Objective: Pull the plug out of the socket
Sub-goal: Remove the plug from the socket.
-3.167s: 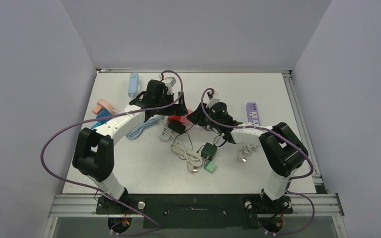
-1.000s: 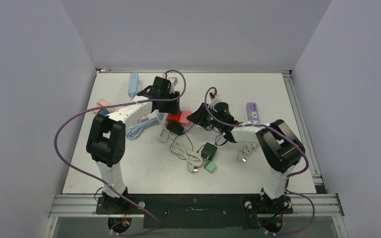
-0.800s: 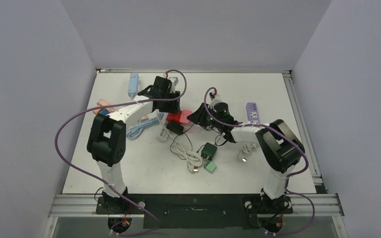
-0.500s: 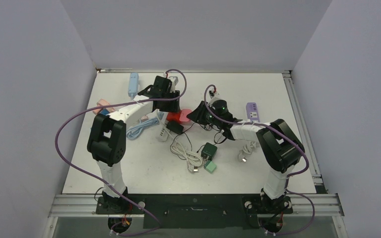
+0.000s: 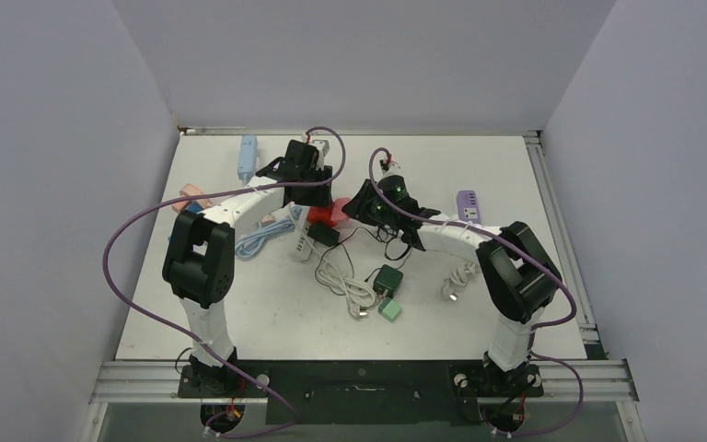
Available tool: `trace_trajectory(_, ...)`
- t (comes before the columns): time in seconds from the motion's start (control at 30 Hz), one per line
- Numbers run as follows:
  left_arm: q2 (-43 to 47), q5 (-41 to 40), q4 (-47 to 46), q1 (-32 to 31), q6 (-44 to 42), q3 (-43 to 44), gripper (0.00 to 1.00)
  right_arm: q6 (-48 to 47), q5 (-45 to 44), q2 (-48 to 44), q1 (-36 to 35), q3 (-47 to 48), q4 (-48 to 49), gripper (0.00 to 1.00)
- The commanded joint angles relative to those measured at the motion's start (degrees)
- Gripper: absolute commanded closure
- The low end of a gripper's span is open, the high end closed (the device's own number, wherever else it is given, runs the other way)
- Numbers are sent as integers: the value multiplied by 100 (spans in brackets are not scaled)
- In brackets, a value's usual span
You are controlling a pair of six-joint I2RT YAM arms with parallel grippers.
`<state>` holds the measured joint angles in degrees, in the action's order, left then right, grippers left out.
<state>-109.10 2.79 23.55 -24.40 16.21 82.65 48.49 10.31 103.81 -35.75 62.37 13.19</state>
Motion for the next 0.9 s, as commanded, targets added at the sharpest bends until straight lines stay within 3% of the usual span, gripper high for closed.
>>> trace_trajectory(0.0, -349, -279, 505, 23, -170, -74, 57, -136, -454, -16, -185, 210, 28, 95)
trace_trajectory(0.23, -324, -279, 528, 24, -179, -65, 58, 5, -196, -161, -103, -379, 754, 94)
trace_trajectory(0.43, -292, -120, 509, 23, -144, -65, 58, 11, 193, -26, -90, -351, 963, 72)
trace_trajectory(0.63, -287, -114, 493, 23, -144, -74, 58, 4, 270, 143, -93, -246, 1045, 58)
trace_trajectory(0.87, -261, -40, 483, 19, -127, -74, 58, 56, 260, 316, -93, -219, 1146, 58)
